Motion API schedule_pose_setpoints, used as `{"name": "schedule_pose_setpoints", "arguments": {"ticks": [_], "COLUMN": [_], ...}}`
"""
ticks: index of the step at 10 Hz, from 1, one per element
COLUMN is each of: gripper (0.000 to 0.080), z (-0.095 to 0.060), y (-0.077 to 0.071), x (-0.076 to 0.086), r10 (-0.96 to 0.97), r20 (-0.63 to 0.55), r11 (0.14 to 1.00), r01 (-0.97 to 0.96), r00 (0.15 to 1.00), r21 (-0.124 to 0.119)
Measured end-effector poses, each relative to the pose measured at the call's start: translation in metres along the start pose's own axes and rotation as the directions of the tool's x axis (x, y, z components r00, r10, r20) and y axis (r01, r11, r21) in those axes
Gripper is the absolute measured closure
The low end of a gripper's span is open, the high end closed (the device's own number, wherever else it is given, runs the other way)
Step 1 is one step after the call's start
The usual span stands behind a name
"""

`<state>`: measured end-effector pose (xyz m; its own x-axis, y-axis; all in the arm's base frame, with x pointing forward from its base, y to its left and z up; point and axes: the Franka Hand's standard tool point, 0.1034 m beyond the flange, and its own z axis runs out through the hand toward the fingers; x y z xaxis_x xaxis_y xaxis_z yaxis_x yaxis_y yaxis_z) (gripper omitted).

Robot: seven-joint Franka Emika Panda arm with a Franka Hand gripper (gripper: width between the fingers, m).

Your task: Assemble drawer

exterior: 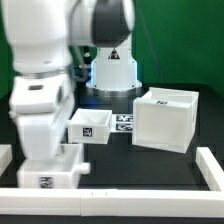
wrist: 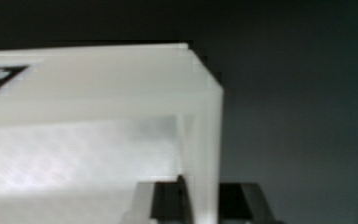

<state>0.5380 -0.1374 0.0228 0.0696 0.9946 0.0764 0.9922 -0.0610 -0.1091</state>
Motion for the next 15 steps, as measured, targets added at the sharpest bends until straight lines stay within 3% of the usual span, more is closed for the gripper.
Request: {"name": "schedule_pose_setpoints", "arguments": {"ticks": [1,5,7,8,9,10,11,12,13,15], "gripper": [0.0751,0.0752,0.0752,0.0666,0.053,0.0344,0.0344,0.0188,0.0188,0.0157], "z": [0.0,-0.001,-0.015,-0.03,-0.047,-0.066,-0.078,-0.074,-0.071,-0.071], "y": [0.003,0.004,0.002,0.0,-0.005,-0.016,-0.021,-0.029,-0.032,-0.031], "x": [-0.008,-0.009,0.0,0.006,0.016,0.033,0.048,0.068,0.068,0.066], "r10": [0.007,0.033,0.042,0.065,0.105,0.144,0.225,0.3,0.256,0.262], "r20": [0.0,0.001,0.003,0.009,0.019,0.025,0.018,0.007,0.015,0.014], "r11": [1.0,0.999,0.999,0.997,0.993,0.987,0.969,0.945,0.96,0.958], "r01": [-0.007,-0.033,-0.042,-0.065,-0.104,-0.142,-0.222,-0.297,-0.252,-0.259], "r00": [1.0,0.999,0.999,0.998,0.994,0.989,0.974,0.954,0.967,0.965], "r21": [-0.009,-0.016,-0.026,-0.041,-0.058,-0.074,-0.109,-0.135,-0.119,-0.121]}}
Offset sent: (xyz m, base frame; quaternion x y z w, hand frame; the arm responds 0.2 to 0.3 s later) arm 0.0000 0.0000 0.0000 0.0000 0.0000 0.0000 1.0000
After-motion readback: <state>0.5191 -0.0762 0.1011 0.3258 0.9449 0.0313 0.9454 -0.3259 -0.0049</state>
